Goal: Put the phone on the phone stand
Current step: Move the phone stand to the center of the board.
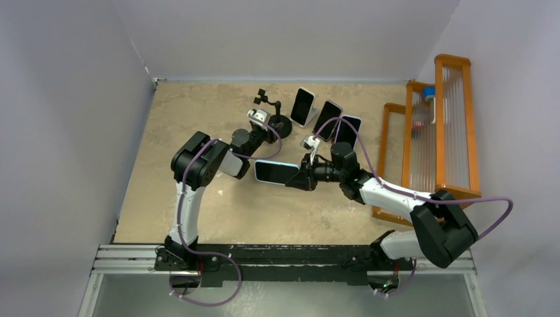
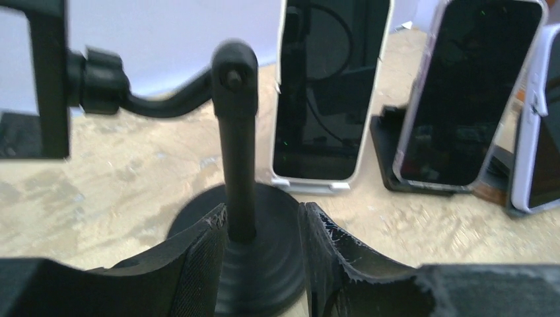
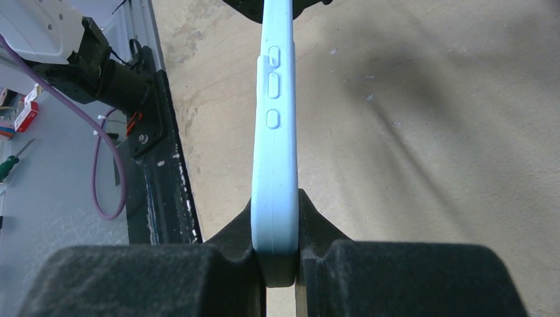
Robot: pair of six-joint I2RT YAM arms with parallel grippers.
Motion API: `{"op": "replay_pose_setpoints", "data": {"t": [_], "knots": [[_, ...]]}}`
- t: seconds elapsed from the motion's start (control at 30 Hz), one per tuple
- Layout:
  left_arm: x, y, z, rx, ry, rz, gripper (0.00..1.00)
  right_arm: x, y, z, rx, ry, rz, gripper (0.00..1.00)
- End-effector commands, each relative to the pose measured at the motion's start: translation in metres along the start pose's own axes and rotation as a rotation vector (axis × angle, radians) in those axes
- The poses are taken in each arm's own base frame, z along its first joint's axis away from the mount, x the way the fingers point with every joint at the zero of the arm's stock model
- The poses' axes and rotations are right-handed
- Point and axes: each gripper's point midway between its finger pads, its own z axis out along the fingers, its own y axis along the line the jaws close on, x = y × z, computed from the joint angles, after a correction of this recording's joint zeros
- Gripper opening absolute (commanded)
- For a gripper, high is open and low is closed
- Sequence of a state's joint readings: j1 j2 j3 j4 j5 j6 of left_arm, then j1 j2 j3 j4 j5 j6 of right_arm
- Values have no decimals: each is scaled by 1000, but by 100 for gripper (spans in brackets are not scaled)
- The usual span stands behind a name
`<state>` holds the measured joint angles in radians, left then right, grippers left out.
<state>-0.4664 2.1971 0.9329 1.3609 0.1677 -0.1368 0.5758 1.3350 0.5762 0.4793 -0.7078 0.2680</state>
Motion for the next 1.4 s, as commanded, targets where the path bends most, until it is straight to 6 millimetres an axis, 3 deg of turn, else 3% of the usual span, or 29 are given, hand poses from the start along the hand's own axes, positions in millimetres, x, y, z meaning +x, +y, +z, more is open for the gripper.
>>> {"op": "replay_pose_setpoints", "data": {"t": [0.0, 0.2, 0.57, 0.6, 0.7, 0.8, 0.93, 1.03, 1.07, 1.1, 1.23, 1.3, 1.37], "knots": [[-34, 20, 27, -102, -107, 77, 43, -28, 16, -1, -67, -87, -101, 0], [-29, 46, 41, -236, -122, 81, 46, -26, 16, -1, -71, -80, -98, 0], [-16, 38, 68, -155, -165, 62, 48, -19, 10, 4, -72, -56, -84, 0], [-15, 40, 69, -157, -168, 64, 42, -19, 10, 4, -72, -56, -85, 0], [-20, 39, 66, -118, -181, 77, 1, -19, 10, 4, -72, -54, -83, 0], [-39, 35, 46, 21, -193, 93, 0, -23, 12, 2, -72, -62, -91, 0], [-62, 16, -13, 369, -118, 46, 0, -30, 13, 2, -72, -84, -107, 0], [-58, -15, -72, 698, 76, -33, 0, -35, 12, 3, -70, -104, -111, 0], [-64, -21, -81, 748, 101, -33, 0, -40, 14, 3, -72, -119, -119, 0], [-56, -32, -99, 822, 177, -66, 0, -44, 17, 2, -77, -139, -122, 0], [-54, -62, -143, 1050, 264, -177, 0, -66, 32, -9, -94, -243, -146, 0], [-45, -65, -150, 1059, 300, -228, 18, -73, 38, -12, -105, -265, -154, 0], [-41, -67, -152, 1041, 319, -234, 28, -77, 41, -14, -107, -275, -162, 0]]}}
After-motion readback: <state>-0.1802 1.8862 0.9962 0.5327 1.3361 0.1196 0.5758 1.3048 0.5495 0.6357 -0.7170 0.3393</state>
